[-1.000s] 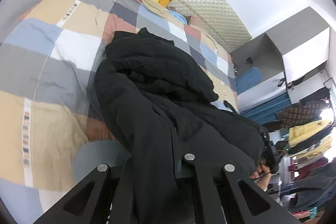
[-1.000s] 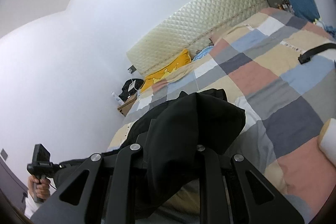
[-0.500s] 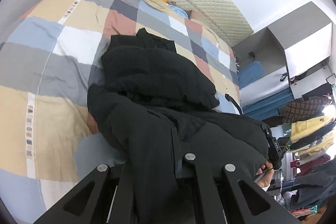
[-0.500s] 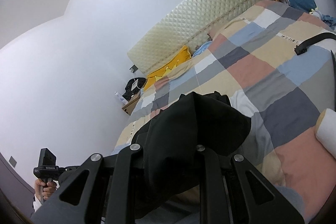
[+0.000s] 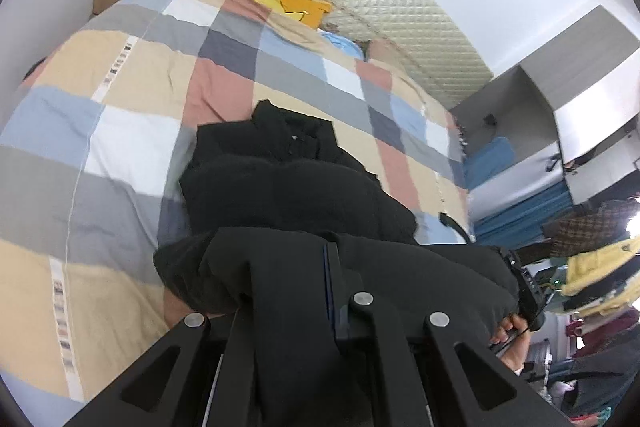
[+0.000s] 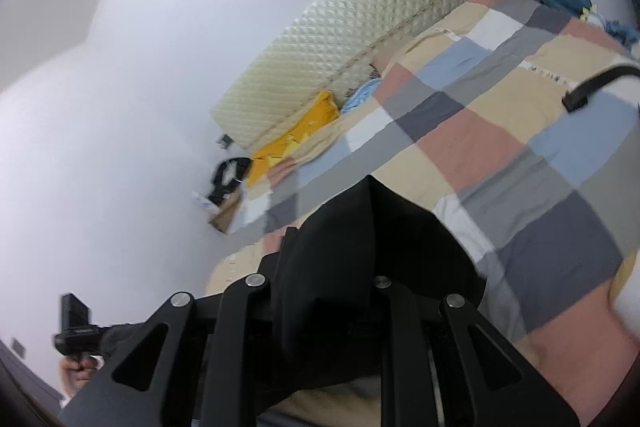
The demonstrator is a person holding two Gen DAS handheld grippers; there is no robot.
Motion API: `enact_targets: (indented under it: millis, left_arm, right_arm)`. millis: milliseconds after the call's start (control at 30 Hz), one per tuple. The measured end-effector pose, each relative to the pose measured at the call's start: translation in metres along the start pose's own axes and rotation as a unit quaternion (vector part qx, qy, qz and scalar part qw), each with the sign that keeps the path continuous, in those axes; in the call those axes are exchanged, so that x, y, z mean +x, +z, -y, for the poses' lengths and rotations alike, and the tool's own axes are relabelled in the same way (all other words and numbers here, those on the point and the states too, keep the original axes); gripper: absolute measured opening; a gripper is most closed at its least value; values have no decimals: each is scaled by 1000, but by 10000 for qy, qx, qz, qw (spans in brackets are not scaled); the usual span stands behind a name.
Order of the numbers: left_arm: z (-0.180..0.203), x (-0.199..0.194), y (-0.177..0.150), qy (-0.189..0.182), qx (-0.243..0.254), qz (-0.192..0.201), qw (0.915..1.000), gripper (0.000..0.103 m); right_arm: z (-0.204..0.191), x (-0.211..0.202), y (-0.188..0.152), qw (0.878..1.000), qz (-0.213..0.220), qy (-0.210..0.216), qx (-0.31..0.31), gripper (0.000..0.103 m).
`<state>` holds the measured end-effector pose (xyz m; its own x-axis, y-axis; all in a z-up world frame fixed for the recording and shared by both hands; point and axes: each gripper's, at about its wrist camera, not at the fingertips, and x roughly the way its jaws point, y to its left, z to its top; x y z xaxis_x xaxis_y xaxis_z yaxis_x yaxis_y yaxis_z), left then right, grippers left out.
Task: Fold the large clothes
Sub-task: 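Lift the hem with both grippers and fold it toward the collar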
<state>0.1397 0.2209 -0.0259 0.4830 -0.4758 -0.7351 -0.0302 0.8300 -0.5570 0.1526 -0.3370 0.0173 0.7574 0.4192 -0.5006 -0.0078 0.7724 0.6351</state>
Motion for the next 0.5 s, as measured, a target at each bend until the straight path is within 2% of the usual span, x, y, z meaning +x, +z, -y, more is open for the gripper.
enact_targets:
  millis: [267,500]
  left_arm:
    - [3,46,59,618,-35,25,9981,9]
    - [19,61,97,895,34,216,9957,9]
  right_arm:
    - [12,81,39,9980,-396,-445,226,20]
    - [12,111,66,9969,-151,-671,379,20]
